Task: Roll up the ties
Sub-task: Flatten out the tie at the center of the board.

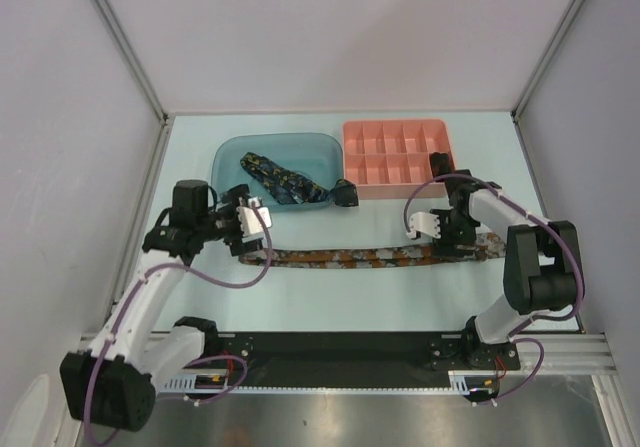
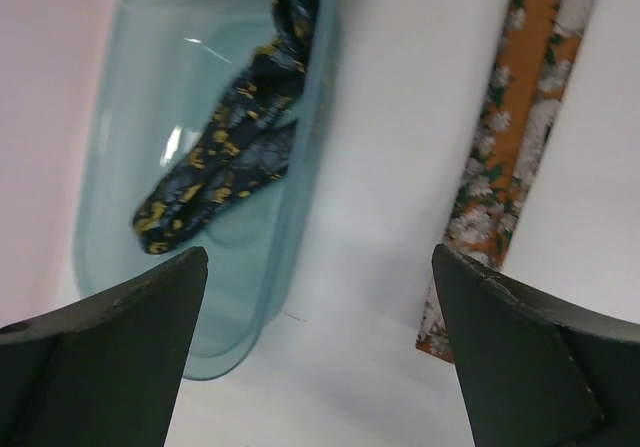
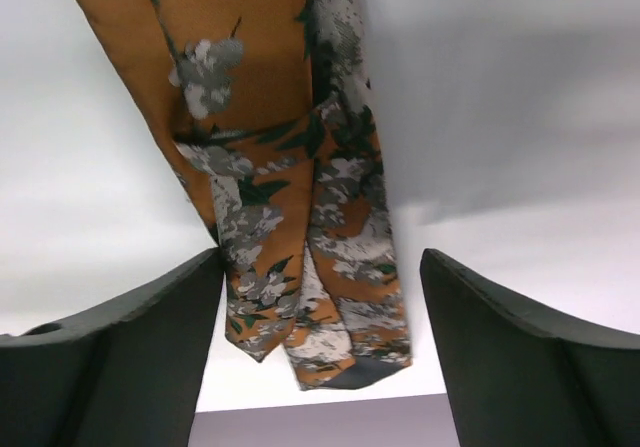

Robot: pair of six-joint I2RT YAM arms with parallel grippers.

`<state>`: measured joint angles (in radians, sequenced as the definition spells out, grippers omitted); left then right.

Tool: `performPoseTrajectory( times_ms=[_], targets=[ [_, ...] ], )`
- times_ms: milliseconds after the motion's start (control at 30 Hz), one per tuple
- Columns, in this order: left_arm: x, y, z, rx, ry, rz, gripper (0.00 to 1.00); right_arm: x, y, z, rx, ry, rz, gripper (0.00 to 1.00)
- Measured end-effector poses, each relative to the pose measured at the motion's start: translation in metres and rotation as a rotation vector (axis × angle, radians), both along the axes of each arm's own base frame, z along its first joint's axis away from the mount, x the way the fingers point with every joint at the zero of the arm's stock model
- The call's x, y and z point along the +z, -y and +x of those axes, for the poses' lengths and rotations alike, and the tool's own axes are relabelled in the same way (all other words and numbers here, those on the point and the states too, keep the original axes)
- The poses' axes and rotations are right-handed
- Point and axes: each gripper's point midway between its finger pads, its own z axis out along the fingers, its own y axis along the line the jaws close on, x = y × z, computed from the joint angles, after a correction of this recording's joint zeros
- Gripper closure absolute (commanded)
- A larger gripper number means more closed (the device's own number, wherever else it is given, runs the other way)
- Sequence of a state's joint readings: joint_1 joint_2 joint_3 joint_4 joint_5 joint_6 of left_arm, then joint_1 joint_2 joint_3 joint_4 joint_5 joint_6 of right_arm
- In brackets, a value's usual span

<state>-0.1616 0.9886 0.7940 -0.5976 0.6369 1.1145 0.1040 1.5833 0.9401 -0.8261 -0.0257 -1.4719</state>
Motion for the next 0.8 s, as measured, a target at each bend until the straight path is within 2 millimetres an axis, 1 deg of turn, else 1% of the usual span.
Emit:
performPoseTrajectory(
  times_ms=[33, 100, 133, 267, 367, 400, 467, 533, 600, 700, 733, 800],
  targets=[
    [0.009, 0.000, 0.001, 0.022, 0.057, -0.030, 0.01, 0.001, 0.001, 0.002, 0.005, -0.008, -0.001, 0.28],
    [0.018, -0.001, 0.002, 0.067, 0.130, -0.073, 0.01, 0.003, 0.003, 0.006, 0.017, -0.016, 0.001, 0.31],
    [0.019, -0.002, 0.003, 0.089, 0.146, -0.087, 0.01, 0.004, 0.004, 0.008, 0.023, -0.018, 0.000, 0.34],
    [0.012, -0.003, 0.005, 0.123, 0.123, -0.105, 0.01, 0.003, 0.007, 0.010, 0.042, -0.039, -0.001, 0.37],
    [-0.008, -0.005, 0.004, 0.113, -0.001, -0.057, 0.09, 0.000, 0.007, 0.008, 0.047, -0.057, -0.002, 0.34],
    [-0.015, -0.006, 0.003, 0.088, -0.048, -0.026, 0.11, -0.001, 0.007, 0.006, 0.050, -0.065, -0.003, 0.31],
    [-0.029, -0.009, -0.001, 0.041, -0.121, 0.035, 0.12, -0.001, 0.007, 0.003, 0.051, -0.077, -0.003, 0.29],
    [-0.049, -0.013, -0.010, -0.009, -0.199, 0.093, 0.13, 0.000, 0.007, 0.001, 0.052, -0.086, -0.001, 0.24],
    [-0.068, -0.019, -0.024, -0.051, -0.278, 0.144, 0.14, 0.002, 0.005, -0.002, 0.044, -0.090, 0.009, 0.22],
    [-0.086, -0.027, -0.036, -0.089, -0.345, 0.197, 0.15, 0.018, -0.003, -0.002, 0.015, -0.075, 0.044, 0.22],
    [-0.091, -0.030, -0.039, -0.098, -0.364, 0.211, 0.16, 0.026, -0.007, 0.000, -0.006, -0.062, 0.064, 0.22],
    [-0.099, -0.035, -0.041, -0.111, -0.387, 0.233, 0.21, 0.049, -0.020, 0.012, -0.047, -0.005, 0.119, 0.23]
  ],
)
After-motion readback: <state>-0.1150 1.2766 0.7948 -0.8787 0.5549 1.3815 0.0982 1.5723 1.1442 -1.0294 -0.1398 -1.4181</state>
